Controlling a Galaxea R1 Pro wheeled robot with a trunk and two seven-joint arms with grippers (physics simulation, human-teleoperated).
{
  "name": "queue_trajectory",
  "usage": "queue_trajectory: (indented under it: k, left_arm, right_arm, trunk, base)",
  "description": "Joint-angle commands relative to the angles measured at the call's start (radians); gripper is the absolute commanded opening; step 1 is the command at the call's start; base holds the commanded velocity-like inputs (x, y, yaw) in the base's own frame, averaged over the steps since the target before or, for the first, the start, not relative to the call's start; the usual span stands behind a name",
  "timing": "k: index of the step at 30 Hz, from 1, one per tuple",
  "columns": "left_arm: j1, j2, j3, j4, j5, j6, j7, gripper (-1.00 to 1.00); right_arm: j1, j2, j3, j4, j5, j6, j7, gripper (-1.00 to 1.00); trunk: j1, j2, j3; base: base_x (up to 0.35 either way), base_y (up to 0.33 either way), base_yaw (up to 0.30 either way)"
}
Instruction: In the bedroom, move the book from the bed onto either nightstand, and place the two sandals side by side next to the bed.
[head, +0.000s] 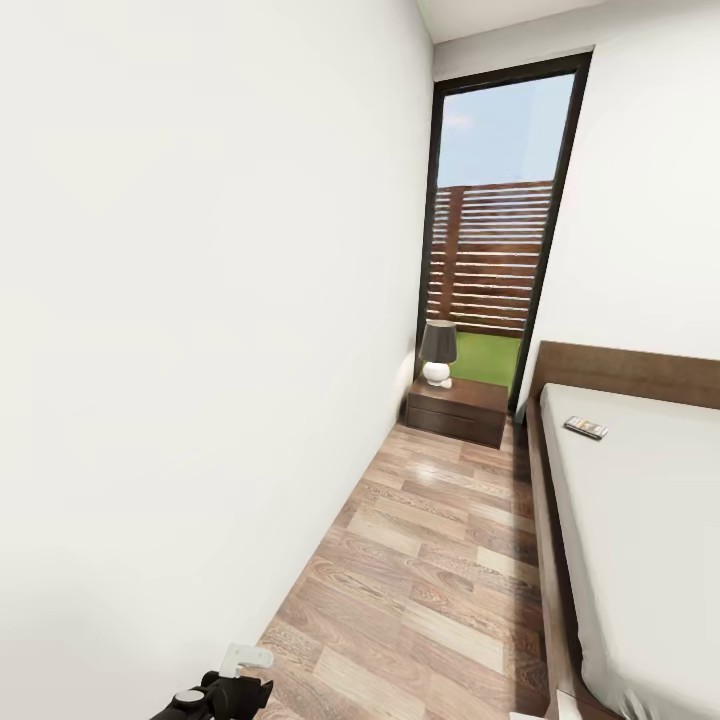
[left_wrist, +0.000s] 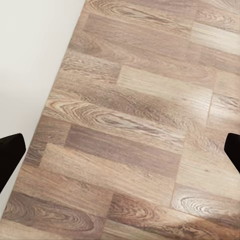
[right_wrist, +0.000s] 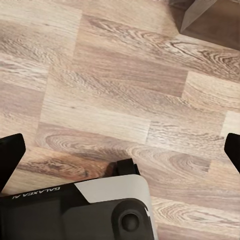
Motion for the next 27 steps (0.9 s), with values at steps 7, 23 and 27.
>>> queue_trajectory:
  k: [7, 23, 27]
  left_arm:
    - [-0.001, 0.001, -0.008, 0.000, 0.010, -0.001, -0.002, 1.00]
    - [0.000, 0.000, -0.008, 0.000, 0.010, -0.001, -0.002, 1.00]
    - [-0.001, 0.000, -0.008, 0.000, 0.010, -0.001, -0.002, 1.00]
  right_arm:
    - [0.000, 0.001, -0.004, -0.003, -0.008, 0.004, -0.004, 1.00]
    - [0.000, 0.002, -0.004, -0.002, -0.009, 0.005, -0.004, 1.00]
    - [0.000, 0.002, -0.004, -0.001, -0.009, 0.005, -0.004, 1.00]
  trunk:
    - [0.000, -0.001, -0.002]
    - [0.000, -0.001, -0.010]
    - [-0.007, 0.013, -0.005]
  base:
    - [0.000, 0.000, 0.000]
    - [0.000, 0.000, 0.000]
    - [0.000, 0.000, 0.000]
